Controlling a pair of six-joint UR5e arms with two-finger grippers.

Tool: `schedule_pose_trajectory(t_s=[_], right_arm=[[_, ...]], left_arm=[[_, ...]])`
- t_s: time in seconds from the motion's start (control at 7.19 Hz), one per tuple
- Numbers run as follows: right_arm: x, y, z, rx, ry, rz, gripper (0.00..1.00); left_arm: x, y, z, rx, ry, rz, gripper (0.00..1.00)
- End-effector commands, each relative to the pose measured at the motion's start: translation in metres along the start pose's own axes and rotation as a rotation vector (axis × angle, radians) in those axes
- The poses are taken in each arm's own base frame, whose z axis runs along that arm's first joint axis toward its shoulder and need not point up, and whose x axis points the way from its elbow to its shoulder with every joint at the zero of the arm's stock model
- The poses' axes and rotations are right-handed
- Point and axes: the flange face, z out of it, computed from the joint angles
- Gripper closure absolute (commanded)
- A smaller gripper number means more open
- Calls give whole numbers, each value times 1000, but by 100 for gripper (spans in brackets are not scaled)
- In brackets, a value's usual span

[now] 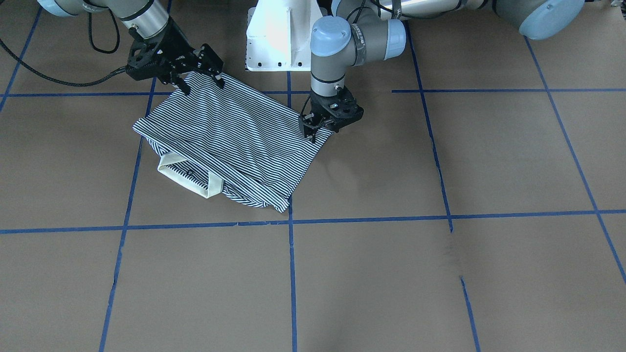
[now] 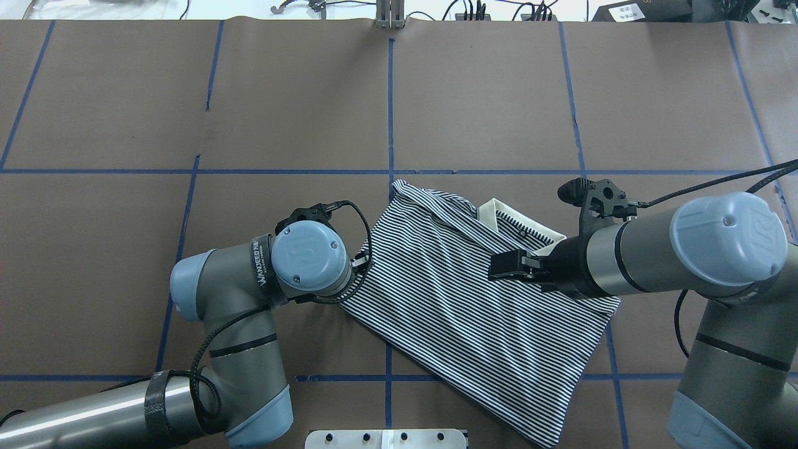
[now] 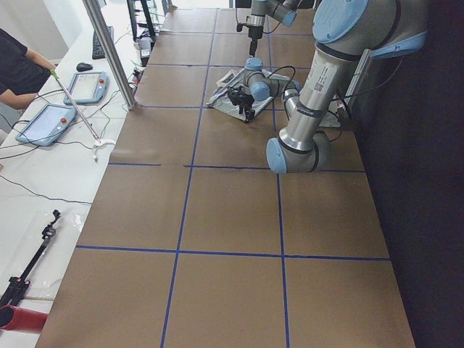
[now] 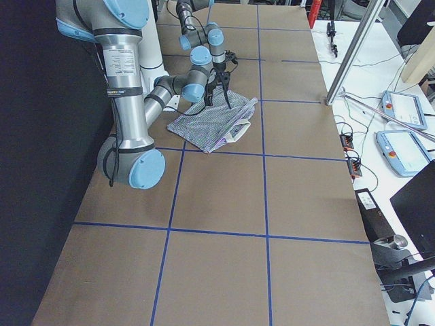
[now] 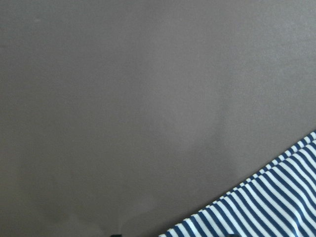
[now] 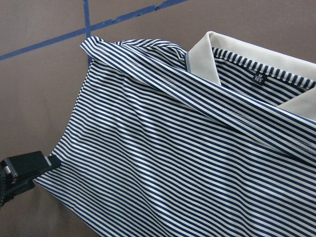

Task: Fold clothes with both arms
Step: 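Hold the shirt edge with the right gripper while the left gripper approaches the nearest corner, then rotate the shirt square with the right gripper while the left arm withdraws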

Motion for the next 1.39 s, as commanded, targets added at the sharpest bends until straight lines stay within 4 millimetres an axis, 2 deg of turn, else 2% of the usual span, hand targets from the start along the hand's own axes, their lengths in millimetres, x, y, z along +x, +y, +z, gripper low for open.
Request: schedule_pose_trajectory(t_s=[0.0, 0.42, 0.56, 0.83, 1.11, 1.25], right_arm=[[-2, -2, -2, 6, -3, 2, 0], [1, -2, -1, 6, 2, 6, 0], [1, -2, -1, 6, 1, 6, 0], [-1, -2, -2, 8, -3, 6, 0], [-2, -4, -5, 14, -6, 7, 0], [1, -5, -4, 15, -2, 9, 0]], left_arm=[[0, 1, -3, -2, 4, 15, 100], [-2, 0, -6, -2, 4, 16, 100], [-3, -11, -8, 12, 5, 6, 100], [-3, -78, -15, 86, 2, 19, 100], [-2, -129, -3, 137, -13, 29, 100], [12, -160, 2, 164, 5, 39, 100]])
